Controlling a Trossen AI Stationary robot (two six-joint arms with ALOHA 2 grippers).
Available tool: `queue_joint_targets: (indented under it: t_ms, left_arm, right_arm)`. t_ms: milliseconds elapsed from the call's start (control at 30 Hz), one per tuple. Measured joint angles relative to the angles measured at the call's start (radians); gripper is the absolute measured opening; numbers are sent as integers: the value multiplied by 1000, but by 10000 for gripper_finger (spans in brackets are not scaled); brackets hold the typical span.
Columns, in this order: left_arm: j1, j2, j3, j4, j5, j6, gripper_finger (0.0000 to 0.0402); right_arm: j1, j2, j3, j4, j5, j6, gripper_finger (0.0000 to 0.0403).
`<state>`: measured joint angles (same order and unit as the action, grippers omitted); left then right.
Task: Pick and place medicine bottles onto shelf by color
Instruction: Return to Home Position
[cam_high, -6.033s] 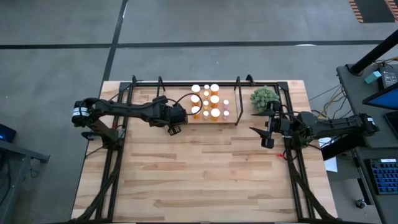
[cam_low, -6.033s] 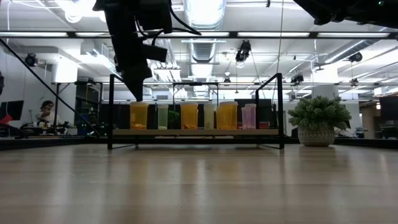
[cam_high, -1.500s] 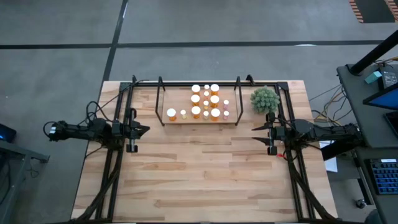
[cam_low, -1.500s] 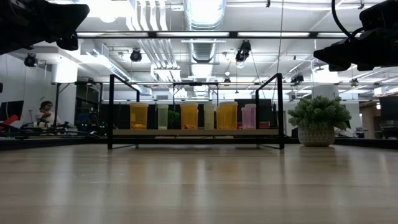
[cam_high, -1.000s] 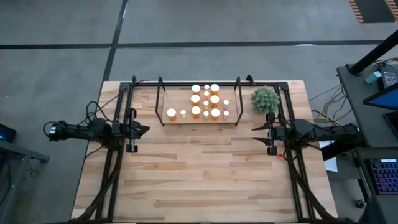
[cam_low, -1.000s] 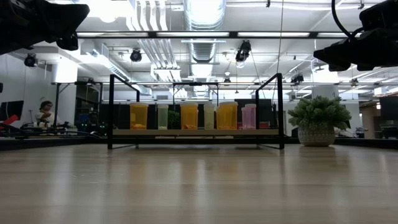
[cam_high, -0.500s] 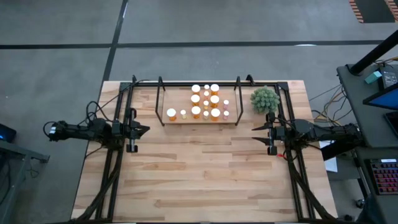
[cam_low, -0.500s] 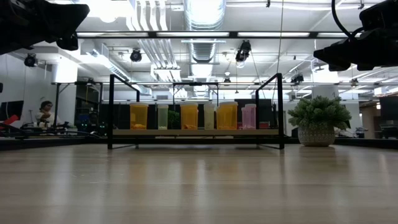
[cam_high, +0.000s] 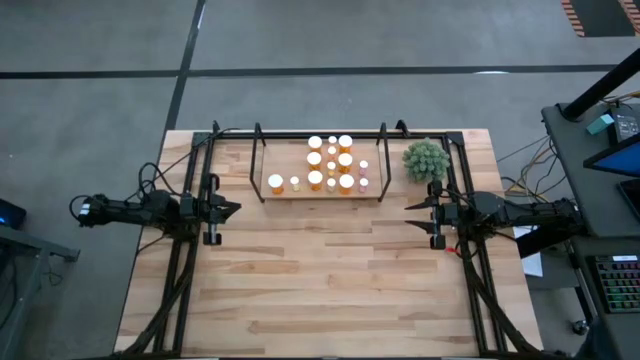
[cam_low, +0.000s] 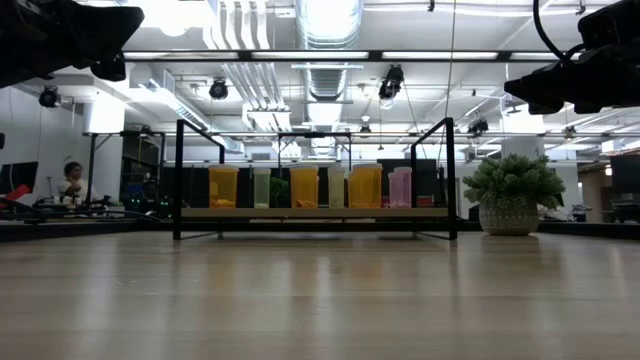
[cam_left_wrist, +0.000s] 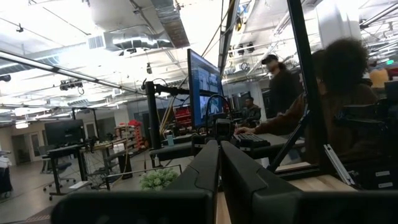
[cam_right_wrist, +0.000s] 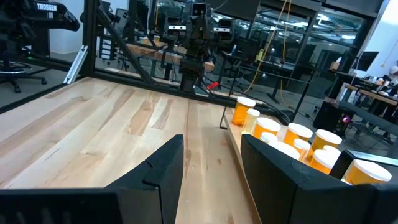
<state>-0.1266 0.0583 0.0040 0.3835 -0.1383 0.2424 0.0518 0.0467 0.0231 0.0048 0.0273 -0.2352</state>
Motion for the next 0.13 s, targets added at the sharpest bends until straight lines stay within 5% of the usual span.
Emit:
queue_joint_targets:
  t_ms: [133]
  left_arm:
    - [0, 0, 0, 0, 0, 0, 0]
  right_arm:
    - [0, 0, 0, 0, 0, 0, 150]
